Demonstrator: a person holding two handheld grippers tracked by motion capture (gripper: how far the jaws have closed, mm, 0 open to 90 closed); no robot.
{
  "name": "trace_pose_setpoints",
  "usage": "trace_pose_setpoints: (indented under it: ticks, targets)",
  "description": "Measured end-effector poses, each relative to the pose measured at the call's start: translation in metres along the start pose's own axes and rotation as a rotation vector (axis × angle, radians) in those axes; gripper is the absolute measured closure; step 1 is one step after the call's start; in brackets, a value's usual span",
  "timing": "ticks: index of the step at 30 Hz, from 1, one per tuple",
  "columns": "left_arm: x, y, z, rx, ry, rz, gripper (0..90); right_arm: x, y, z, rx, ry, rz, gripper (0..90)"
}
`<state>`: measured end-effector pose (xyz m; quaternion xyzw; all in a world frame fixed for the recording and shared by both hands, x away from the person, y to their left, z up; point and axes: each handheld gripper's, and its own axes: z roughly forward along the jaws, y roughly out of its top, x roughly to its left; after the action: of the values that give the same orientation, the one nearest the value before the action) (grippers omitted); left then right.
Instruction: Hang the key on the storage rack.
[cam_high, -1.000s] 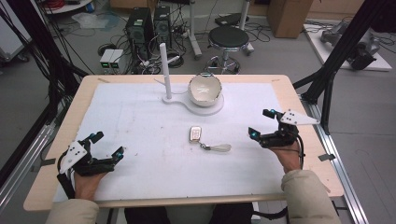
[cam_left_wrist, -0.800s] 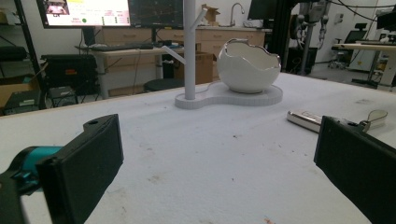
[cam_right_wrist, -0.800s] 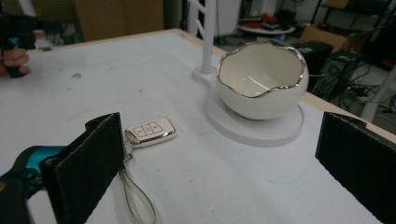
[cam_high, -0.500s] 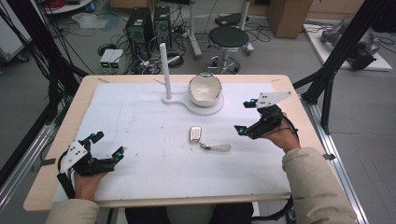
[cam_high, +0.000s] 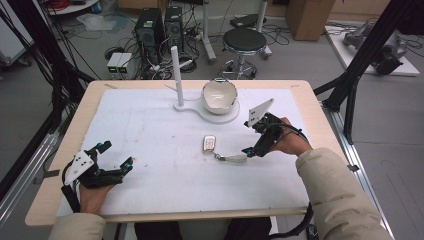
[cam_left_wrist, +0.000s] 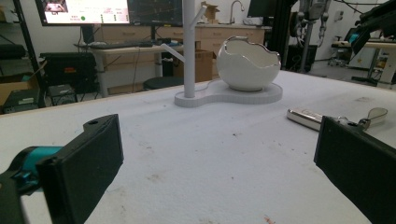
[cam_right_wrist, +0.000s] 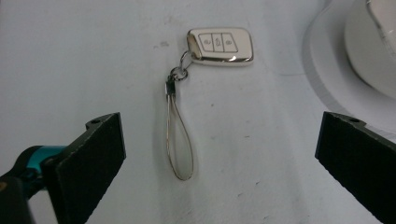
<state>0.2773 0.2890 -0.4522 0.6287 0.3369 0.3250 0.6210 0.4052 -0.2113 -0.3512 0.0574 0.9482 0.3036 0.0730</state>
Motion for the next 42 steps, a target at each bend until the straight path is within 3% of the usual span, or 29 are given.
trace_pose_setpoints:
  ticks: [9,14,16,25,34,42]
  targets:
    - [0.000,0.001,0.002,0.017,-0.003,0.003,1.8,-0.002,0.000,0.021,0.088,0.062,-0.025,5.2]
    - [0.000,0.001,0.002,0.019,-0.003,0.002,1.8,0.000,-0.001,0.033,0.187,0.087,-0.039,10.0]
    - [0.000,0.001,0.002,0.025,-0.005,0.000,1.8,0.000,-0.001,0.036,0.199,0.098,-0.045,15.1]
    - [0.000,0.001,0.003,0.028,-0.009,0.000,1.8,-0.003,-0.003,0.047,0.263,0.120,-0.031,19.9]
    - [0.000,0.001,0.002,0.025,-0.010,0.000,1.8,-0.002,-0.004,0.054,0.330,0.162,-0.052,40.9]
    - [0.000,0.001,0.002,0.024,-0.008,0.004,1.8,0.000,-0.004,0.058,0.356,0.174,-0.073,52.0]
